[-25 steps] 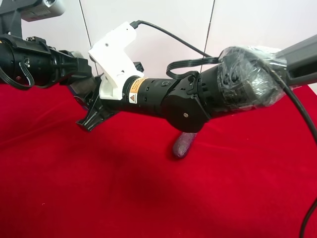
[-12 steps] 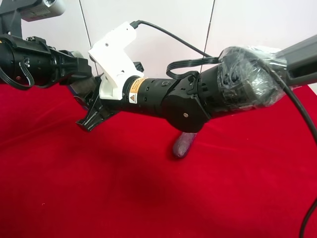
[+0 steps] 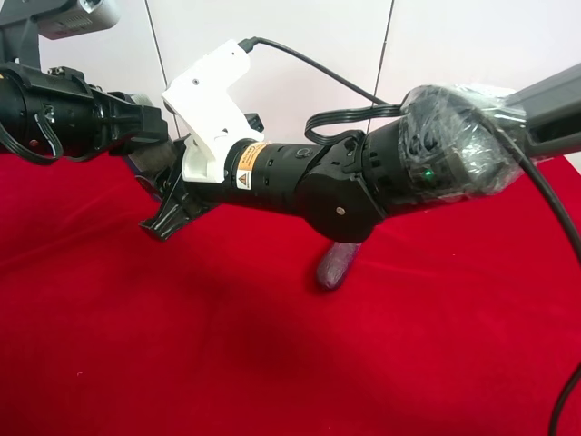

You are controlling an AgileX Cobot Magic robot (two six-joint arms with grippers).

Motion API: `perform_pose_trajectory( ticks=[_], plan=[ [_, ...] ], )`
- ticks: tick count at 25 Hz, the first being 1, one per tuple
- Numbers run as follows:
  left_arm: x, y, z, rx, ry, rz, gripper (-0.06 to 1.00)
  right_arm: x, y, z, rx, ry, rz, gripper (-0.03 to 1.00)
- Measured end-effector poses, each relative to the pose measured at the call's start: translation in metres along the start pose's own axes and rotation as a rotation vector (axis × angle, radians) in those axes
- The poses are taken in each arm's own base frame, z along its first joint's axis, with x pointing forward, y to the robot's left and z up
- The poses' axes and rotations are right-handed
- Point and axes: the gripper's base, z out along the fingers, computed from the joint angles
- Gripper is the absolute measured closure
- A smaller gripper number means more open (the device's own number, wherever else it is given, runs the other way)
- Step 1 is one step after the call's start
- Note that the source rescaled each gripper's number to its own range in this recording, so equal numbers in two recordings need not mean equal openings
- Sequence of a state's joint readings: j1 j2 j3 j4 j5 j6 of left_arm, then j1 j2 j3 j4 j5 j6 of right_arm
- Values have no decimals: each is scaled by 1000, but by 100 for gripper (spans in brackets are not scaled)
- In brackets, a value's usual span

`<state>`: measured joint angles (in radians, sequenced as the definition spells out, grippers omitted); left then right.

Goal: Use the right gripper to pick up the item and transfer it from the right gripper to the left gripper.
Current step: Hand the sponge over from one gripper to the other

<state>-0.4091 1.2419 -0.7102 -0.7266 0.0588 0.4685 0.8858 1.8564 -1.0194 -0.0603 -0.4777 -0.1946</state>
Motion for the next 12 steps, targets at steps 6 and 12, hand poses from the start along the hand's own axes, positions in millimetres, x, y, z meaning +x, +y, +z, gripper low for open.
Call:
perform_pose_trajectory(
  ticks=[6,12],
  plan=[
    [0,0,0,0,0,0,94,0,0,0,0,0,0,97],
    [0,0,0,0,0,0,94,0,0,0,0,0,1,97]
  ],
)
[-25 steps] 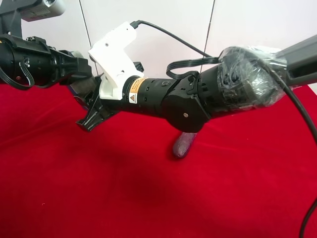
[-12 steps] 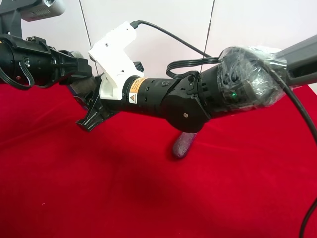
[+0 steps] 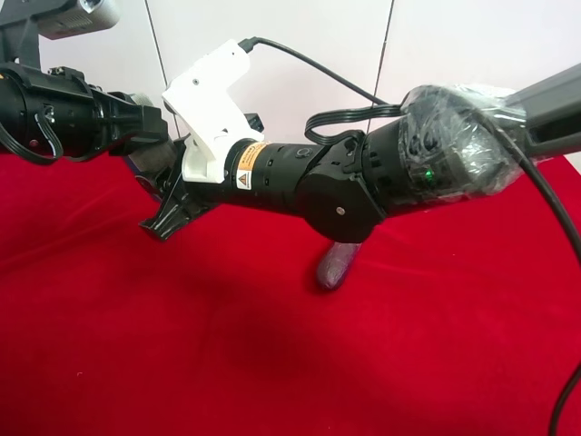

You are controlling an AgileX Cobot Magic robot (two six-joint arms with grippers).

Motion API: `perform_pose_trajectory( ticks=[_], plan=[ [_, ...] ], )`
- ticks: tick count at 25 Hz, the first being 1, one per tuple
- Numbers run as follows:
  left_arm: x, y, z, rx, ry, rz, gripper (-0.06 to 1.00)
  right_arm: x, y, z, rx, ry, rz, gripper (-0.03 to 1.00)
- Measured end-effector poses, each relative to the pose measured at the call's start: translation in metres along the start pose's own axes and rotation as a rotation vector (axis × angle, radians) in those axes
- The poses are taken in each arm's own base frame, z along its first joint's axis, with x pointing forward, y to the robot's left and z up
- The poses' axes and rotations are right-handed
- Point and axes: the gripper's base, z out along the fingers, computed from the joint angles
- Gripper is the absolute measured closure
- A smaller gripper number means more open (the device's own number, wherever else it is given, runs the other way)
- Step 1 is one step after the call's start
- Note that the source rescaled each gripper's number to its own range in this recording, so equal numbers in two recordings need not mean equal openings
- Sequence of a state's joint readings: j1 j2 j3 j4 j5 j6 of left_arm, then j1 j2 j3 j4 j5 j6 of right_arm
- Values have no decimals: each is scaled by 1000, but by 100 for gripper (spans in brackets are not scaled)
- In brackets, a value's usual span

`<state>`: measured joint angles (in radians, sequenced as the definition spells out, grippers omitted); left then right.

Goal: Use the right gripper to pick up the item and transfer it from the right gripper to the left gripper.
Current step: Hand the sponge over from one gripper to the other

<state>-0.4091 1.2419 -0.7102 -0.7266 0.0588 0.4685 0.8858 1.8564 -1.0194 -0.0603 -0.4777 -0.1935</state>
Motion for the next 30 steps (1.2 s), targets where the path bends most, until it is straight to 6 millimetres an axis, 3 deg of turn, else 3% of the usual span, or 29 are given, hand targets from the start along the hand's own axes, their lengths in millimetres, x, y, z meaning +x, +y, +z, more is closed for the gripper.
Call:
perform_pose_trajectory(
  ticks=[12,23,25,27,28,30],
  plan=[
    [-2,0,1,-2,-8,6,94,1,0,0,66,15,138,97],
    [-2,0,1,-3,-10,7,94,1,0,0,72,16,144,96],
    [-3,0,1,-6,-16,3,94,1,-2,0,87,19,184,74],
    [-3,0,1,-8,-19,2,94,2,-6,0,113,18,212,29],
    [-3,0,1,-8,-19,2,94,2,-8,0,121,17,207,16],
    [-3,0,1,-8,-19,2,94,2,-9,0,127,16,201,4]
  ],
)
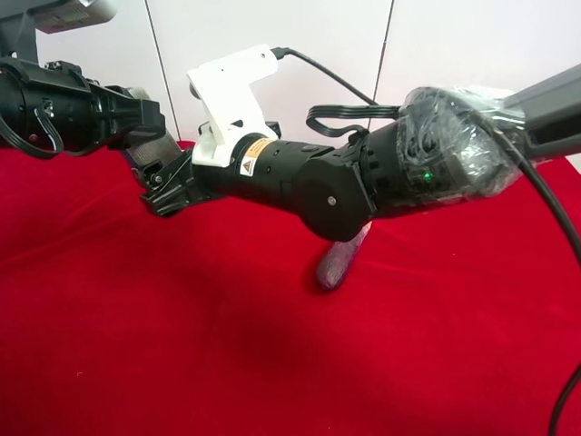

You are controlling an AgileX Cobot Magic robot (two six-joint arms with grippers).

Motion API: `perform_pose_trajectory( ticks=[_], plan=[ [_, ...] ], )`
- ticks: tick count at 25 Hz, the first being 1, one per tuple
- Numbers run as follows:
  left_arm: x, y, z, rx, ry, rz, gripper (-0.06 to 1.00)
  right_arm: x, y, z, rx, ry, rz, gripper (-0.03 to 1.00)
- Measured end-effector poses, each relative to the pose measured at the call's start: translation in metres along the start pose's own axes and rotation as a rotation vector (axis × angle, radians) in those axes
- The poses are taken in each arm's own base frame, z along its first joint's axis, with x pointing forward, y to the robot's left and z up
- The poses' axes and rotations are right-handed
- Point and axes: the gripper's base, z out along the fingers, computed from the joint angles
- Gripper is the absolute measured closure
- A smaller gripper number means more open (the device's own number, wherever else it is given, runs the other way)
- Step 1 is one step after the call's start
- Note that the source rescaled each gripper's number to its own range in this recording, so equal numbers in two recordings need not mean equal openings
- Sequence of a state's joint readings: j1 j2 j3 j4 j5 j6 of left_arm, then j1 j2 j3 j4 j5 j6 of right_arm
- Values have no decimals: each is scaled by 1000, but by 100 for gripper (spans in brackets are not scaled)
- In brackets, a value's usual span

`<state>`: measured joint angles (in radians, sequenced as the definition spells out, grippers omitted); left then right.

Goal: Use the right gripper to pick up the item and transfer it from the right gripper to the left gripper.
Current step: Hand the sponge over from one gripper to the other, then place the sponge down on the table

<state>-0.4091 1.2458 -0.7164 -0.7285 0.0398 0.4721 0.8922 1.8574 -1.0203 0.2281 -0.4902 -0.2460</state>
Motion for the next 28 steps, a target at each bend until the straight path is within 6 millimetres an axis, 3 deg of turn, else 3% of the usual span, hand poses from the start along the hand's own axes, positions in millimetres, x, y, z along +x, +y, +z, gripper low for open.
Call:
perform_pose_trajectory(
  ticks=[4,14,21,28],
  plan=[
    [0,0,0,0,1,0,94,-1,0,0,3,-7,-22,-2],
    [0,0,0,2,3,0,94,-10,2,-6,-17,-13,-52,-3],
    [1,0,0,4,7,0,94,-35,6,-32,-70,47,-53,-3],
    [1,0,0,4,7,2,94,-56,7,-72,-147,194,-83,-3]
  ],
)
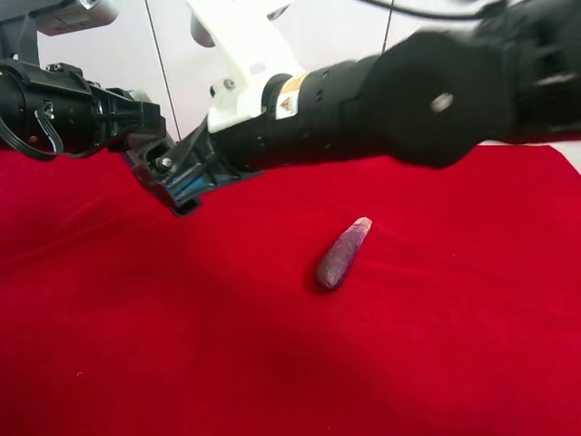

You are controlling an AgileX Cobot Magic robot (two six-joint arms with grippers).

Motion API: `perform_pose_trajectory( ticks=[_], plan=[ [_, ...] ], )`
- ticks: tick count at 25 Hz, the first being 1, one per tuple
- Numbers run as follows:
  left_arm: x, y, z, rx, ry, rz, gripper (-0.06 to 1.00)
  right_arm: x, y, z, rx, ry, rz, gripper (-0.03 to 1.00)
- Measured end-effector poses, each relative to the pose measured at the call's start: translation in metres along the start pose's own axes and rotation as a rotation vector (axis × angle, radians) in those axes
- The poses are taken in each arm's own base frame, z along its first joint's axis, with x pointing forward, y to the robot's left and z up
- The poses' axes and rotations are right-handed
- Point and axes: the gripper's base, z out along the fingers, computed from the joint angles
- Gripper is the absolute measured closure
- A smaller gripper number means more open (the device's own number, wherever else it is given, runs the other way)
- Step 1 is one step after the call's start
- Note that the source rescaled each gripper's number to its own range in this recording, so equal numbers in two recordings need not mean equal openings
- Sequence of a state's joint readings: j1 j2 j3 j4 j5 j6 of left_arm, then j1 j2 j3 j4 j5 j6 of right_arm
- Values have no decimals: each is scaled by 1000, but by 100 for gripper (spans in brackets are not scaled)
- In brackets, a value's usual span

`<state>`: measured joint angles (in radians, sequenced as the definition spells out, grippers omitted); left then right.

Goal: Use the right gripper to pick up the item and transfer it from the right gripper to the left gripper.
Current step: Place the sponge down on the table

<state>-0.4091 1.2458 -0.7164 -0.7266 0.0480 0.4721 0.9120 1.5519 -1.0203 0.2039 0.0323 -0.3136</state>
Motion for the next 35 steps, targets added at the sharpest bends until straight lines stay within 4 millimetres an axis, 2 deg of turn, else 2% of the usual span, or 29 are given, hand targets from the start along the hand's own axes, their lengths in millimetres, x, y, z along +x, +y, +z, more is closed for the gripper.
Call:
perform_pose_trajectory(
  ticks=[10,14,20,28,31,35],
  plan=[
    [0,0,0,0,0,1,94,-6,4,-73,-75,215,-20,-3],
    [0,0,0,0,0,2,94,-4,0,-100,-27,306,5,-3],
    [0,0,0,0,0,9,94,1,-9,-154,76,361,12,-3],
    [0,0,0,0,0,9,94,56,-9,-232,166,213,22,-3],
    [0,0,0,0,0,9,94,68,-10,-260,198,109,6,-3],
    [0,0,0,0,0,9,94,81,-10,-283,231,15,-5,-3]
  ],
)
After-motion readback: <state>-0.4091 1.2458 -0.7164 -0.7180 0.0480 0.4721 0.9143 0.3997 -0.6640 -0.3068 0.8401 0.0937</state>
